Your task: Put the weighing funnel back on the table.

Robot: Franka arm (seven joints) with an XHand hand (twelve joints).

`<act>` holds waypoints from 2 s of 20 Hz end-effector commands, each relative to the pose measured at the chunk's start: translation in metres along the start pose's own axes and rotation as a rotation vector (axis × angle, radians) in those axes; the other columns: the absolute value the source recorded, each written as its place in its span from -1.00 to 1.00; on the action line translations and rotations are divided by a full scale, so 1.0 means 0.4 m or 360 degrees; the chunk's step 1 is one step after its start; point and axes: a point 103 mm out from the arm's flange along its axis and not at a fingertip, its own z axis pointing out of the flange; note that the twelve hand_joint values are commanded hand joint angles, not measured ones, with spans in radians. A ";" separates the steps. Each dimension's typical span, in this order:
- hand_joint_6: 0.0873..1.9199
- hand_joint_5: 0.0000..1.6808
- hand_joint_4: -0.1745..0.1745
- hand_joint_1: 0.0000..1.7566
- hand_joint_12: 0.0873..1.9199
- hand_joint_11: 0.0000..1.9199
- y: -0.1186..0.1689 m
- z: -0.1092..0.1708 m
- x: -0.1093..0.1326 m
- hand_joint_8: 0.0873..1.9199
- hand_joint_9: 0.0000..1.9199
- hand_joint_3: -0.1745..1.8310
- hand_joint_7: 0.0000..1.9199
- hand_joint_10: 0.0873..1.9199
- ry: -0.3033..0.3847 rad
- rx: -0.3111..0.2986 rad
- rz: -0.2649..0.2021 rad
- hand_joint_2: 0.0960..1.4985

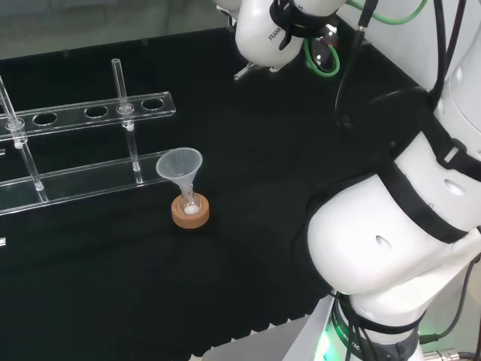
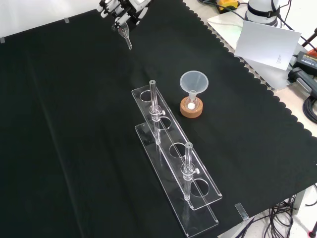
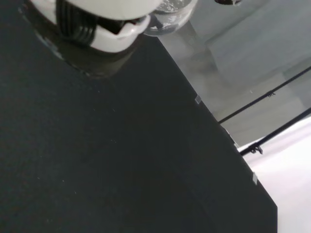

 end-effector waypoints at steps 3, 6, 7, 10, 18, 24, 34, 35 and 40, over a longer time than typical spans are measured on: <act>-0.84 0.72 1.00 0.28 0.44 -1.00 -0.001 0.047 -0.009 -1.00 0.17 -0.46 0.75 -0.97 0.0039 0.0063 0.0041 -0.05; -0.84 0.71 1.00 0.28 0.44 -1.00 0.006 0.070 -0.003 -1.00 0.17 -0.46 0.75 -0.97 0.0059 0.0075 0.0019 -0.05; -0.84 0.71 1.00 0.28 0.44 -1.00 0.009 0.077 -0.003 -1.00 0.17 -0.46 0.75 -0.97 0.0068 0.0069 0.0020 -0.05; -0.84 0.71 1.00 0.28 0.44 -1.00 0.020 0.110 -0.012 -1.00 0.17 -0.46 0.75 -0.97 0.0124 0.0091 0.0047 -0.05; -0.83 0.71 1.00 0.27 0.43 -1.00 0.034 0.200 -0.031 -1.00 0.17 -0.46 0.75 -0.97 0.0209 0.0150 0.0110 -0.05; -0.82 0.70 1.00 0.27 0.43 -1.00 0.034 0.259 -0.033 -1.00 0.17 -0.46 0.75 -0.97 0.0283 0.0157 0.0143 -0.05; -0.81 0.70 1.00 0.27 0.44 -1.00 0.048 0.352 0.005 -1.00 0.17 -0.46 0.75 -0.97 0.0414 0.0201 0.0175 -0.04; -0.81 0.69 1.00 0.27 0.44 -1.00 0.048 0.358 0.007 -1.00 0.17 -0.46 0.75 -0.97 0.0421 0.0205 0.0182 -0.04; -0.76 0.67 1.00 0.27 0.45 -1.00 0.048 0.413 0.052 -1.00 0.17 -0.47 0.75 -0.97 0.0475 0.0230 0.0222 -0.04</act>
